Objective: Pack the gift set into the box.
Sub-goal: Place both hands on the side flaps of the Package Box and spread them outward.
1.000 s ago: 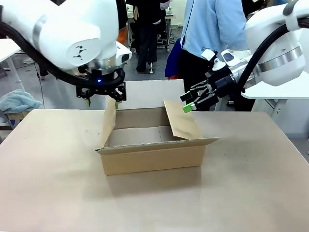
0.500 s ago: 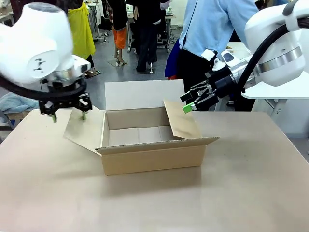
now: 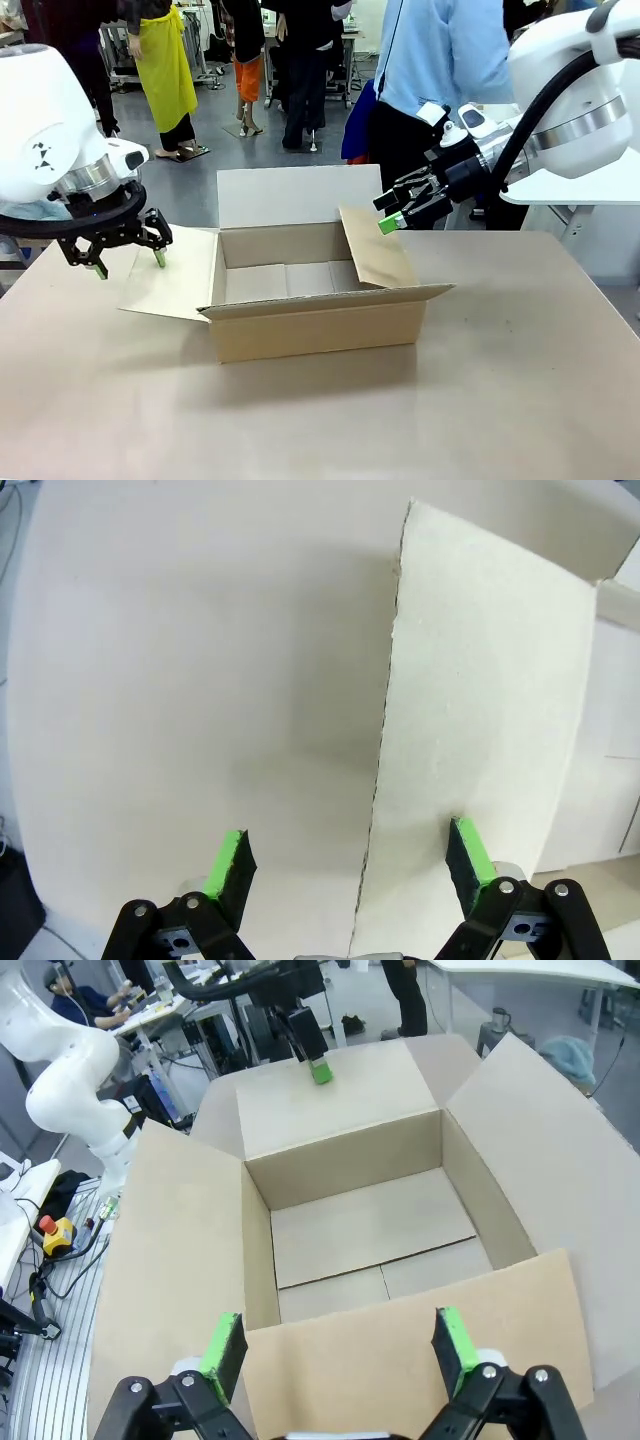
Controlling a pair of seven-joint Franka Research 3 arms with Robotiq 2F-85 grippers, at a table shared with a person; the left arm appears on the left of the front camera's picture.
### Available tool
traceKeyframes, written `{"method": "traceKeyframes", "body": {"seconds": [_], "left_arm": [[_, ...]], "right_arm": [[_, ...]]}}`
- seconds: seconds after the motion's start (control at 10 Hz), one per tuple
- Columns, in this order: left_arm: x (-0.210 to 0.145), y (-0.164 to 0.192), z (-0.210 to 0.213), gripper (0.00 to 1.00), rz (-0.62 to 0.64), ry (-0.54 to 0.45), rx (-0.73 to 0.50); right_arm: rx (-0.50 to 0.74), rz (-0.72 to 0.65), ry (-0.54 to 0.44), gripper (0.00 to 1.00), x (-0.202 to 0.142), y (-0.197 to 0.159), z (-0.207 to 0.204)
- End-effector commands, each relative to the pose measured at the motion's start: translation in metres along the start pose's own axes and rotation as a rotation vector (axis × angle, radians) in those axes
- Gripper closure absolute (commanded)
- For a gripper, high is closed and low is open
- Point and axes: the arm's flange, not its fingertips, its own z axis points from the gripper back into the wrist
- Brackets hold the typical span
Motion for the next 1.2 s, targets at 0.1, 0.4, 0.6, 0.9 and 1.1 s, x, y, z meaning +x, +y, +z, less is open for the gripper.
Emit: {"method": "traceKeyframes", "body": {"seconds": [0.1, 0.4, 0.6, 0.9, 1.1], "left_arm": [[0.001, -0.009, 0.012, 0.00, 0.024, -0.037, 0.053], [0.001, -0.009, 0.012, 0.00, 0.024, -0.037, 0.053], [0.001, -0.009, 0.012, 0.00, 0.024, -0.037, 0.053], [0.001, -0.009, 0.012, 0.00, 0.024, -0.037, 0.053], [0.001, -0.009, 0.012, 0.00, 0.024, -0.037, 0.053]], "right_arm": [[0.000, 0.000, 0.000, 0.00, 0.000, 0.000, 0.000], [-0.005, -0.188, 0.562, 0.00, 0.131, 0.017, -0.086], [-0.248, -0.444, 0.755, 0.00, 0.153, 0.048, -0.100], [-0.645, -0.804, 0.879, 0.00, 0.163, 0.073, -0.141], [-0.697, -0.858, 0.855, 0.00, 0.164, 0.061, -0.155]]}}
